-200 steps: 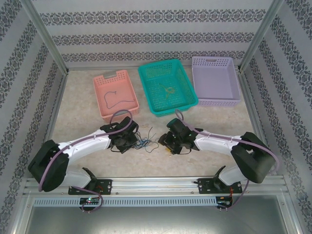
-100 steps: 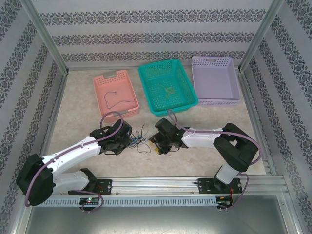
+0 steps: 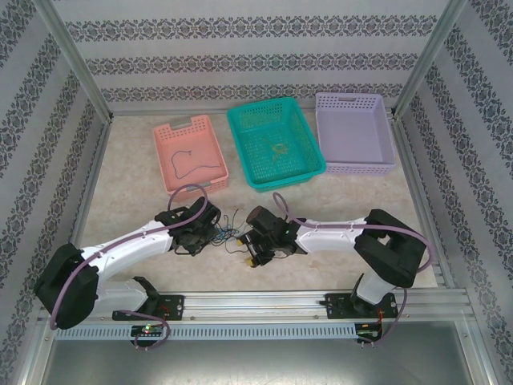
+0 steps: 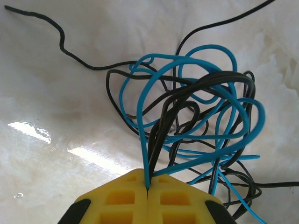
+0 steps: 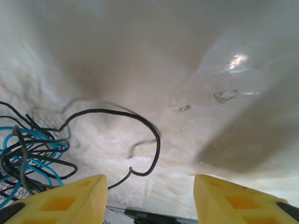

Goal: Untangle the cables

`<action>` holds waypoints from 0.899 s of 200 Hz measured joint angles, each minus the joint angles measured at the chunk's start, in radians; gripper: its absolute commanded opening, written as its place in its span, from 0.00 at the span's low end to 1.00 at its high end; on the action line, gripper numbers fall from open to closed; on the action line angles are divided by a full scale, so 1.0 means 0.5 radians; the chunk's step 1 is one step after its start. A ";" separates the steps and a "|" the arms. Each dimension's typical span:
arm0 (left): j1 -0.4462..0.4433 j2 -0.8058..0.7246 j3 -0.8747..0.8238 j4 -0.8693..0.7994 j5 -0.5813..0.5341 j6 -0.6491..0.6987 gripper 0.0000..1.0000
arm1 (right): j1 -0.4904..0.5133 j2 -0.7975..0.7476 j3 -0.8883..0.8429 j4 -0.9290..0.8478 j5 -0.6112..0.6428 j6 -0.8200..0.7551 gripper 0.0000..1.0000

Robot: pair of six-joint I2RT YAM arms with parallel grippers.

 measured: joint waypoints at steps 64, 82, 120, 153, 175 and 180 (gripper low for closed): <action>0.000 -0.043 0.001 -0.010 -0.020 0.027 0.00 | -0.023 0.214 0.084 0.206 -0.031 0.046 0.00; 0.002 -0.098 0.008 -0.043 -0.053 0.043 0.00 | -0.090 0.232 0.088 0.265 0.040 0.047 0.00; 0.038 -0.169 0.039 -0.170 -0.144 0.137 0.00 | -0.446 -0.246 -0.043 -0.259 0.271 -0.251 0.00; 0.127 -0.134 0.040 -0.224 -0.188 0.243 0.00 | -0.847 -0.907 0.031 -0.767 0.449 -0.784 0.00; 0.157 -0.092 0.042 -0.225 -0.212 0.298 0.00 | -1.072 -1.131 0.145 -1.031 0.491 -1.118 0.00; 0.160 -0.079 0.045 -0.227 -0.219 0.310 0.00 | -1.121 -1.160 0.173 -1.085 0.497 -1.197 0.00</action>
